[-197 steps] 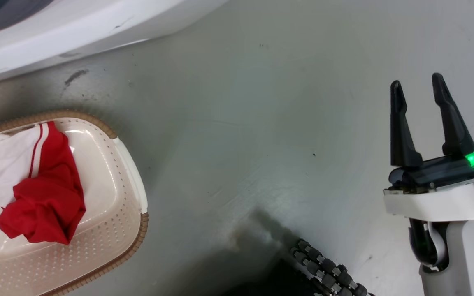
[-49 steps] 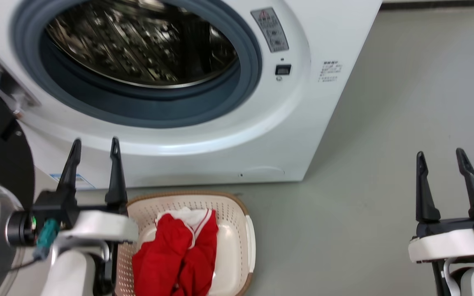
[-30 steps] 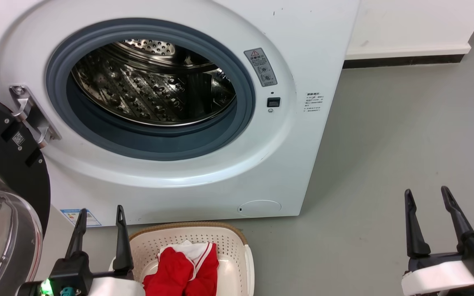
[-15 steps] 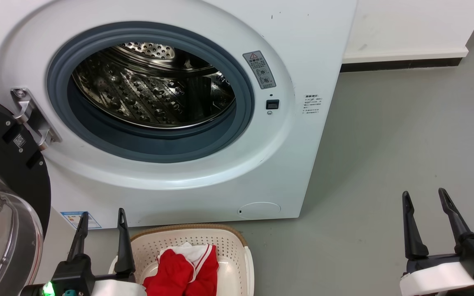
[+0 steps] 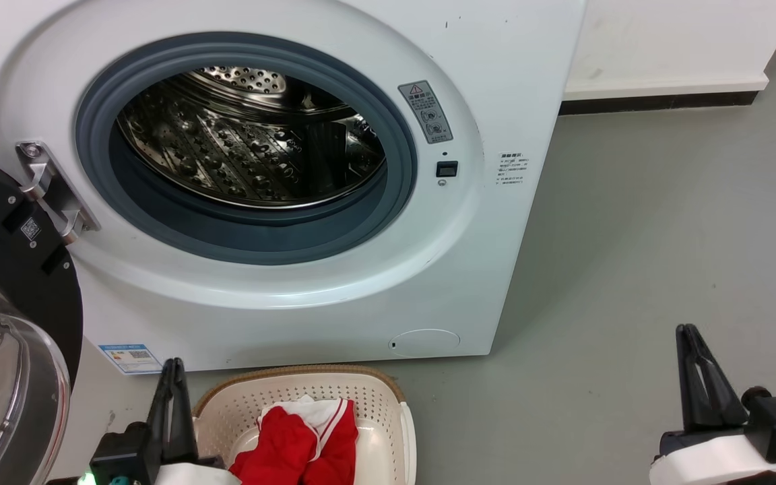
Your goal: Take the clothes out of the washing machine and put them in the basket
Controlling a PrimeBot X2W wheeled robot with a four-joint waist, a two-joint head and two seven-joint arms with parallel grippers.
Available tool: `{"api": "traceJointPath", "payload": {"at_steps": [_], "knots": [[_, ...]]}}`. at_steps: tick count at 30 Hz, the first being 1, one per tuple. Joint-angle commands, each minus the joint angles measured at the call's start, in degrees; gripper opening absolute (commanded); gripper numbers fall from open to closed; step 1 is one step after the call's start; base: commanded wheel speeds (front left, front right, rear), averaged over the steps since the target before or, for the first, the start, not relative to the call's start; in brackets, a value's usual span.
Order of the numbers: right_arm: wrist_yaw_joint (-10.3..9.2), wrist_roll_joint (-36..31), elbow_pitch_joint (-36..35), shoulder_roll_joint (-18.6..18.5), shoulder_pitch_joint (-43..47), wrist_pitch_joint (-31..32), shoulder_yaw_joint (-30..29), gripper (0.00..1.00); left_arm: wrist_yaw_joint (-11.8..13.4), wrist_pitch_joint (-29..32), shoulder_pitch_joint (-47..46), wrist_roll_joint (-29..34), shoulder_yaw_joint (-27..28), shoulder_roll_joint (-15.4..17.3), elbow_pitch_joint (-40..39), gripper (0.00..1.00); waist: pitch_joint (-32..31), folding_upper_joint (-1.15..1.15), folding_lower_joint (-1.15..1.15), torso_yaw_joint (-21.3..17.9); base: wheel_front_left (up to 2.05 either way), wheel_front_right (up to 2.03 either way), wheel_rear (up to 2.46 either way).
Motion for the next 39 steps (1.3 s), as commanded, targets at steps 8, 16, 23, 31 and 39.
{"api": "traceJointPath", "payload": {"at_steps": [8, 16, 23, 31, 39], "knots": [[0.00, 11.39, 0.73, -0.16, -1.19, 2.45, -0.03, 0.00, -1.32, 2.74, -1.85, -10.64, 0.89, 0.06, 1.27, 0.00, -0.18, 0.00, 0.00, 0.30, 0.00, 0.00, 0.00], [-0.01, 20.75, 1.77, -0.26, -2.19, 4.54, -0.07, 0.00, -2.40, 4.71, -2.93, -19.52, 1.18, 0.05, 2.25, 0.00, -0.34, 0.00, 0.00, 0.57, 0.00, 0.00, 0.00], [-0.01, 28.19, 2.59, -0.33, -2.94, 6.20, -0.13, 0.00, -3.27, 6.37, -3.90, -26.61, 1.49, 0.04, 3.14, 0.00, -0.48, 0.00, 0.00, 0.80, 0.00, 0.00, 0.00], [-0.01, 36.03, 3.48, -0.39, -3.84, 7.99, -0.19, 0.00, -4.19, 8.14, -4.96, -34.07, 1.82, 0.03, 4.11, 0.00, -0.64, 0.00, 0.00, 1.07, 0.00, 0.00, 0.00], [-0.02, 42.35, 4.20, -0.44, -4.40, 9.45, -0.25, 0.00, -4.94, 9.61, -5.82, -40.07, 2.13, 0.02, 4.92, 0.00, -0.78, 0.00, 0.00, 1.31, 0.00, 0.00, 0.00]]}}
